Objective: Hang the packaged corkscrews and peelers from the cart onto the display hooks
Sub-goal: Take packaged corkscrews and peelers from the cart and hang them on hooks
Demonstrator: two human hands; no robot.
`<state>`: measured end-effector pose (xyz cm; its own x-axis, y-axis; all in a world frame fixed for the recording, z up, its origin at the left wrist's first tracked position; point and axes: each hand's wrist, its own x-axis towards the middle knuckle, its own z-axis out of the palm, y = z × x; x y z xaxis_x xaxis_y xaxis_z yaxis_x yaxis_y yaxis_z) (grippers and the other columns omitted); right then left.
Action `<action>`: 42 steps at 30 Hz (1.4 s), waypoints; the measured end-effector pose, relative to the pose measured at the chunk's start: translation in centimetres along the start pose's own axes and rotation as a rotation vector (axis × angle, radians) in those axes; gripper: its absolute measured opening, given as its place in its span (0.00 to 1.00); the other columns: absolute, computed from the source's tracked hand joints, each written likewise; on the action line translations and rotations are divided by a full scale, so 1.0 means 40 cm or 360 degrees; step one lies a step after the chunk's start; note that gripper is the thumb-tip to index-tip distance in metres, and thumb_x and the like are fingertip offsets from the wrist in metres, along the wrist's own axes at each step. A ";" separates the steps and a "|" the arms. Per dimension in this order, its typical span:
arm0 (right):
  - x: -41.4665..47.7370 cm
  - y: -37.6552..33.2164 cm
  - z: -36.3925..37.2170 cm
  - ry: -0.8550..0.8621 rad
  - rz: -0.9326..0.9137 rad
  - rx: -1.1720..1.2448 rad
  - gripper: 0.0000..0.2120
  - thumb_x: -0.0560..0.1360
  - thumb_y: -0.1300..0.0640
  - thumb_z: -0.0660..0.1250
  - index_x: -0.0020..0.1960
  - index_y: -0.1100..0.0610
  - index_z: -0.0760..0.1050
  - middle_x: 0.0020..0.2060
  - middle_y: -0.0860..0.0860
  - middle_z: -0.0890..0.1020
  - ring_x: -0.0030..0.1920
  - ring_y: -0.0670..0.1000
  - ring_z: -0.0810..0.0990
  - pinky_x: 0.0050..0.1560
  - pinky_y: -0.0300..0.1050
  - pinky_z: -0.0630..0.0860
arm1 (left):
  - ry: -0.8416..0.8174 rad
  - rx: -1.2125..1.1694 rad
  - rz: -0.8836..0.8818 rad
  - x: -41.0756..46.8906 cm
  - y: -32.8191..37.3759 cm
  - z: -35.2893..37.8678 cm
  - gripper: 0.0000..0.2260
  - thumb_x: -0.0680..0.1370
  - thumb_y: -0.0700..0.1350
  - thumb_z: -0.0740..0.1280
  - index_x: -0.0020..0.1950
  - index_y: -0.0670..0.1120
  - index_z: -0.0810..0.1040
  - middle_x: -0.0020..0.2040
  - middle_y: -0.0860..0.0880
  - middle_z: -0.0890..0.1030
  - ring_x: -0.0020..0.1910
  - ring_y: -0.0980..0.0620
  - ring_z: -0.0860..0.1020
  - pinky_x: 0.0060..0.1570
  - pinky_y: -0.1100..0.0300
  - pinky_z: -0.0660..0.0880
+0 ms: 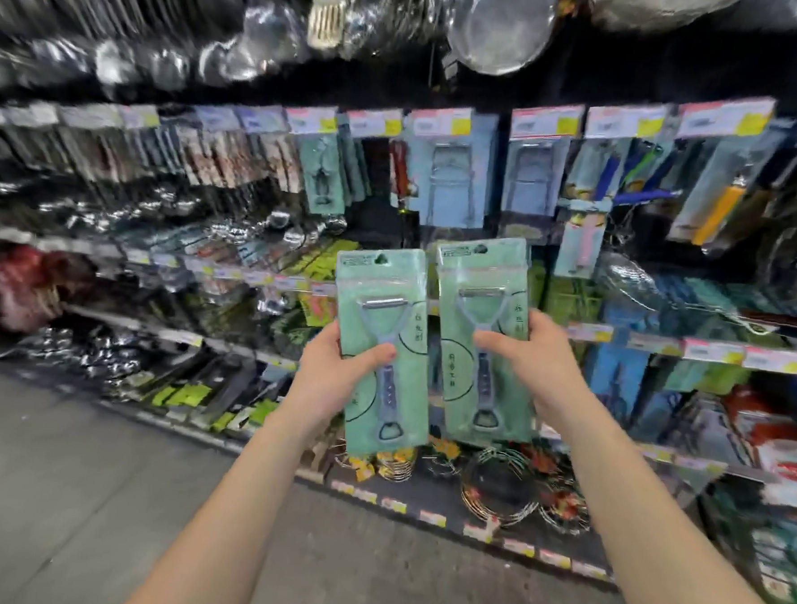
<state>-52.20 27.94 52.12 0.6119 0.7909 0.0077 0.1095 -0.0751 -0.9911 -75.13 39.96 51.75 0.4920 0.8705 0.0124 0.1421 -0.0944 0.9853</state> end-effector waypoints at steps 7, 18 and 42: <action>0.092 -0.077 0.405 -0.0096 -0.0074 -0.0056 0.21 0.72 0.54 0.80 0.62 0.49 0.76 0.55 0.47 0.86 0.54 0.52 0.86 0.61 0.57 0.81 | 0.0183 -0.0051 0.0018 0.067 -0.045 -0.356 0.17 0.74 0.47 0.81 0.61 0.53 0.82 0.55 0.53 0.90 0.54 0.48 0.89 0.59 0.41 0.84; 0.306 -0.169 0.784 -0.0165 -0.0136 -0.0150 0.22 0.72 0.51 0.79 0.63 0.51 0.78 0.57 0.46 0.85 0.57 0.51 0.84 0.60 0.54 0.79 | 0.0334 -0.0118 0.0022 0.251 -0.111 -0.651 0.14 0.76 0.46 0.79 0.59 0.52 0.81 0.53 0.54 0.90 0.52 0.52 0.88 0.58 0.45 0.84; 0.851 -0.189 0.799 0.0173 -0.0470 -0.0033 0.24 0.75 0.51 0.78 0.69 0.50 0.76 0.60 0.43 0.83 0.60 0.46 0.82 0.60 0.44 0.75 | 0.0016 -0.0034 0.0121 0.826 -0.080 -0.627 0.16 0.76 0.47 0.79 0.61 0.56 0.82 0.55 0.58 0.89 0.55 0.58 0.87 0.59 0.52 0.82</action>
<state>-57.23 74.86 55.63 0.6311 0.7111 0.3100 0.3102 0.1350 -0.9410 -80.85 81.15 53.26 0.4922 0.8659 0.0891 0.0859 -0.1502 0.9849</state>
